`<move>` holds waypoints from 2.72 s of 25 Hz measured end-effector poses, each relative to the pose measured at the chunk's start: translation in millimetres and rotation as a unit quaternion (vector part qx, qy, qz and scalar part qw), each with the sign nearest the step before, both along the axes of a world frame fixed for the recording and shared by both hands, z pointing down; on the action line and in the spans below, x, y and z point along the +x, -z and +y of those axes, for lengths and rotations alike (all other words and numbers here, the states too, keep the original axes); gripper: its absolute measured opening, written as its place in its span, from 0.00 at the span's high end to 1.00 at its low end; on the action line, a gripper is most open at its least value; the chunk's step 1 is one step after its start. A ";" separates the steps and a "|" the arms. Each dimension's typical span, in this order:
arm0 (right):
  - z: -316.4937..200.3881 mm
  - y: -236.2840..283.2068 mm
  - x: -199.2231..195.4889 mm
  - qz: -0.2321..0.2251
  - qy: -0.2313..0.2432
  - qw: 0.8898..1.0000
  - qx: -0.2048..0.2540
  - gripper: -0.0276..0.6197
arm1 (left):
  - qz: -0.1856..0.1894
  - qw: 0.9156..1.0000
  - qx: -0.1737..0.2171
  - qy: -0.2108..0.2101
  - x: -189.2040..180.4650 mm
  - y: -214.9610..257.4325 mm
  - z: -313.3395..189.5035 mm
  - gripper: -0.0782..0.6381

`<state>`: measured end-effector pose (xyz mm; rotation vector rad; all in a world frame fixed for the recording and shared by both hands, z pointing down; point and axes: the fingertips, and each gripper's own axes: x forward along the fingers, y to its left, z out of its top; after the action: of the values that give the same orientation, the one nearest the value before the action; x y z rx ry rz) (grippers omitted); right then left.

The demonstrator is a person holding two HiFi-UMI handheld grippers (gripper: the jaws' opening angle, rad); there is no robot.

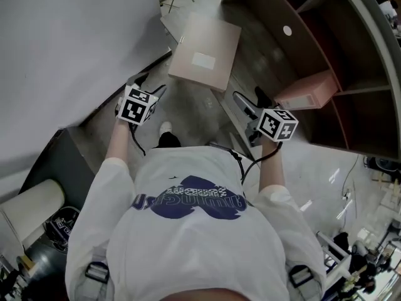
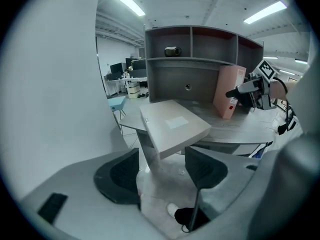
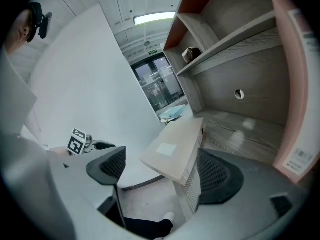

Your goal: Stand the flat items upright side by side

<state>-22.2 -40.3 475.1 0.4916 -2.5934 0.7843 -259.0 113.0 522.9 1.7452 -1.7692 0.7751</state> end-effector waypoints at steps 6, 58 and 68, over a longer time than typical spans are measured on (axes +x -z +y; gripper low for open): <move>2.1 -2.1 -59.6 0.018 -0.044 0.999 0.003 0.26 | 0.017 0.999 0.001 -0.031 -75.8 -11.3 2.1 0.48; -88.7 -81.2 -106.1 -0.005 -0.083 0.979 -0.186 0.26 | 0.582 0.802 -0.130 -0.027 -55.2 -145.7 -149.5 0.44; -87.3 -100.4 -96.8 -0.022 -0.103 0.966 -0.236 0.26 | 0.626 0.758 -0.161 -0.084 -47.3 -147.9 -155.4 0.44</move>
<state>-119.1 -127.6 575.5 0.6010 -2.2994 1.4481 -306.2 -42.4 670.8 1.5244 -0.5127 -0.1324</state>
